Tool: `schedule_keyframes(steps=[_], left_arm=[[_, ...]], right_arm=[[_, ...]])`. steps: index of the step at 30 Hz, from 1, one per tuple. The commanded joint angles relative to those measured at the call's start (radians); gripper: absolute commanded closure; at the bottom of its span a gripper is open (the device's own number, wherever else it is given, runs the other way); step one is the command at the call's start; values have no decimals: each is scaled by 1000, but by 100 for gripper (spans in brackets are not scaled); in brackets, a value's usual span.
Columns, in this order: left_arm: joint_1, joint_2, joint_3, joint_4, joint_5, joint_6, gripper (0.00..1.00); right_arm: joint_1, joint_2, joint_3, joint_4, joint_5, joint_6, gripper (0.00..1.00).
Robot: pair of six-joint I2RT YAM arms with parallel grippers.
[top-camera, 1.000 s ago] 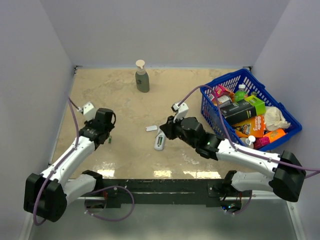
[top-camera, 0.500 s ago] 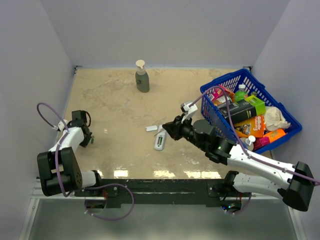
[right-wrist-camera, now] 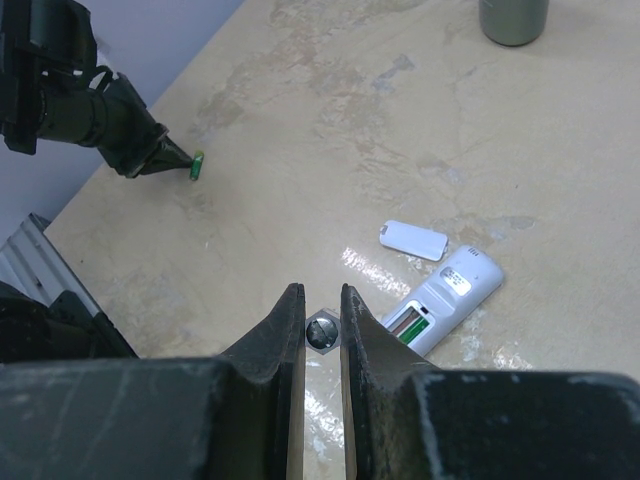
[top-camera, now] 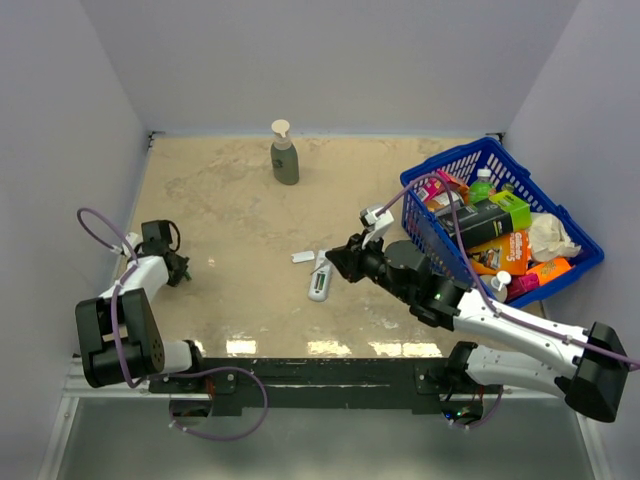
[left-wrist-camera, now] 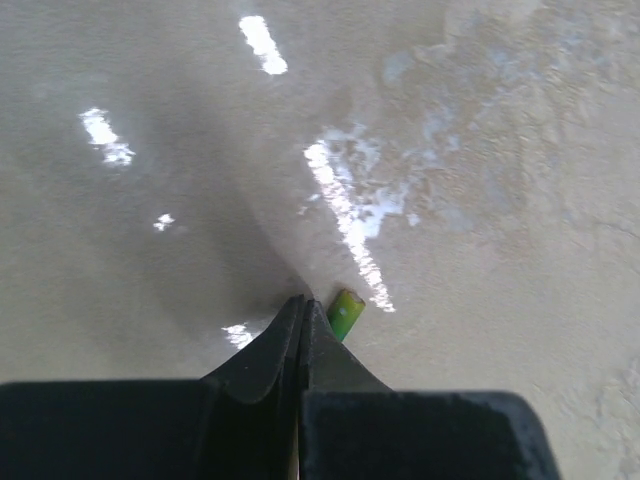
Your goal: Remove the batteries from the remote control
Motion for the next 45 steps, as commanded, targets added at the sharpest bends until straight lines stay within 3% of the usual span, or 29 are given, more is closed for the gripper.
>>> schedule_keyframes(steps=[1, 12, 17, 19, 21, 24, 27, 37, 45], left_arm=[[6, 31, -74, 67, 187, 73, 100], [5, 17, -94, 197, 390, 177, 100], [0, -110, -104, 240, 486, 243, 100], [-19, -150, -99, 234, 493, 251, 86], [-64, -193, -88, 219, 487, 269, 71], [-189, -225, -62, 223, 470, 285, 58], [-335, -227, -56, 259, 473, 273, 52], [-598, -124, -79, 458, 560, 179, 51], [-714, -35, -104, 596, 579, 119, 50]], right_arm=[[-2, 8, 3, 45, 14, -10, 100], [-2, 29, -10, 44, 55, -11, 100], [-7, 52, -26, 30, 132, 5, 100], [-16, 68, -33, 30, 149, 2, 100], [-26, 83, -30, 25, 160, -2, 100], [-65, 114, -22, 22, 172, -8, 100], [-95, 141, -14, 20, 177, -10, 100], [-134, 232, 26, 22, 178, -40, 100], [-137, 279, 23, 94, 105, -62, 100]])
